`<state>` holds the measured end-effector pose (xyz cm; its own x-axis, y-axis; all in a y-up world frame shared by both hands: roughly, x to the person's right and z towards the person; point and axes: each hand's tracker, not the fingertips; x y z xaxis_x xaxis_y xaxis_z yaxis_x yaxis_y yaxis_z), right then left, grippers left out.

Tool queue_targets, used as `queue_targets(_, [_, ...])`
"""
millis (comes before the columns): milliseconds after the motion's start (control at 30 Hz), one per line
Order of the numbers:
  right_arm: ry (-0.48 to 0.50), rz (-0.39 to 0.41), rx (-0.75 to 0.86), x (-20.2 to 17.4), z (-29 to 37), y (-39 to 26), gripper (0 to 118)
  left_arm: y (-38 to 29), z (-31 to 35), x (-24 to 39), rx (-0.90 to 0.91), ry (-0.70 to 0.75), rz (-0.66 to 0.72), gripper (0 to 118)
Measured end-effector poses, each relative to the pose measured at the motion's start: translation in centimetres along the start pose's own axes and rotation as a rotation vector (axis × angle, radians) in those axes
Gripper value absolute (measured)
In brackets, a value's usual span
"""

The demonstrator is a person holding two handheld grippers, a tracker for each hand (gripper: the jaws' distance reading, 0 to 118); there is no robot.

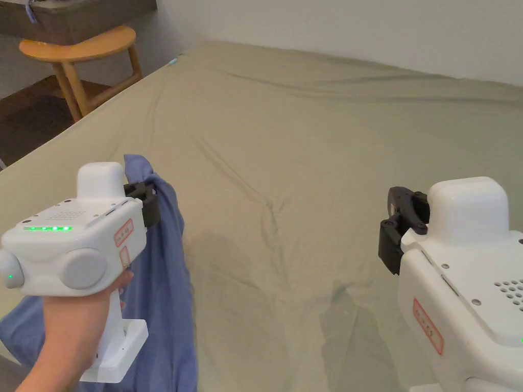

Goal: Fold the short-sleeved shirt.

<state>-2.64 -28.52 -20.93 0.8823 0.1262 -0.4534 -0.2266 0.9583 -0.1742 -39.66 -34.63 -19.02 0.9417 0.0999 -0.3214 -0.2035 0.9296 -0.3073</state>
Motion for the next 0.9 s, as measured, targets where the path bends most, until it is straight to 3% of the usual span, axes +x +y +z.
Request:
queue_targets(267, [-0.030, 0.007, 0.095, 0.7, 4.4, 1.9, 1, 6.8, 10.1, 2.6, 0.290, -0.029, -0.013, 0])
queue_targets(467, [-0.140, 0.010, 0.135, 2.3, 6.6, 2.7, 2, 13.0, 15.4, 6.6, 0.478, -0.081, -0.160, 0])
queue_targets(767, [-0.244, -0.084, 0.163, 7.5, 9.5, 3.2, 2, 22.1, 15.4, 15.3, 0.625, -0.238, -0.303, 0])
queue_targets(900, [-0.312, -0.081, 0.162, 9.7, 10.3, 2.7, 2, 24.3, 13.2, 20.6, 0.613, -0.335, -0.362, 0])
